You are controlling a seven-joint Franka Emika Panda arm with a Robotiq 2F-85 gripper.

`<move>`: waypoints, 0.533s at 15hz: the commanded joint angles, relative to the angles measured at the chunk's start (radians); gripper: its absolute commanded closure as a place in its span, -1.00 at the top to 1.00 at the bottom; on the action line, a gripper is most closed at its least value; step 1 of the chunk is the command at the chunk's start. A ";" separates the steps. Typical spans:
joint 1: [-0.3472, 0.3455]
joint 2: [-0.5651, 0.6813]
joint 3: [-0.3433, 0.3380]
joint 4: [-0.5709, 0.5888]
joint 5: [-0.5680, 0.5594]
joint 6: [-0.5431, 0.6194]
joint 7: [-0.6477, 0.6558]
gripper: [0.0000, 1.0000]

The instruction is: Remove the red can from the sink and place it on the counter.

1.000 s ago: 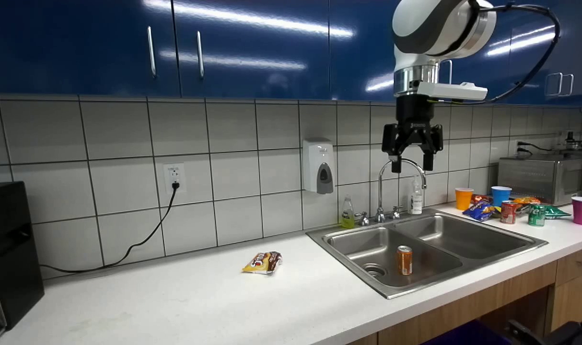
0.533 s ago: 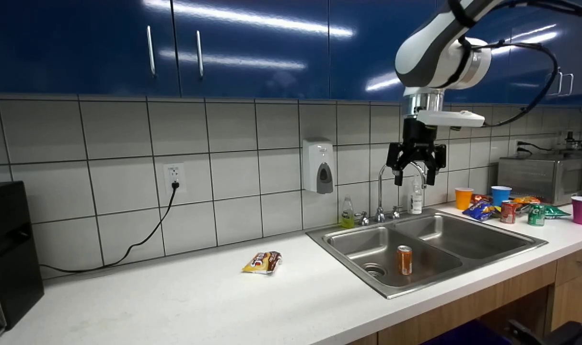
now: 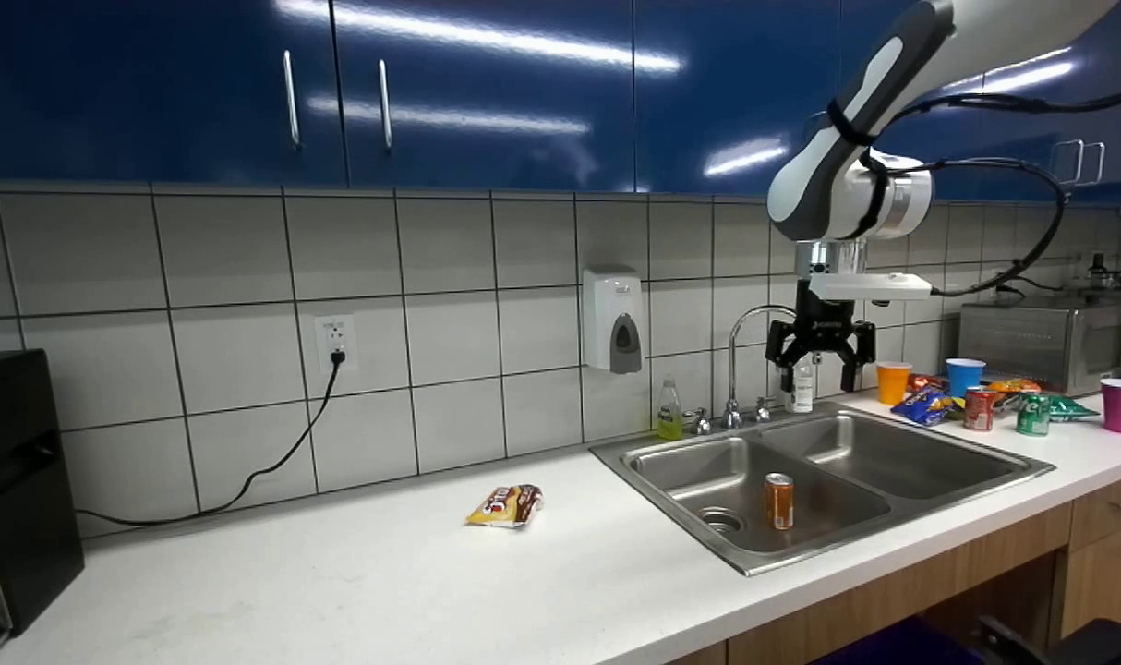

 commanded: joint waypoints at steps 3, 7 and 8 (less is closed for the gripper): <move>-0.060 0.240 -0.038 0.165 0.020 0.076 -0.031 1.00; -0.093 0.404 -0.038 0.286 0.034 0.128 -0.030 1.00; -0.098 0.444 -0.034 0.322 0.035 0.137 -0.025 1.00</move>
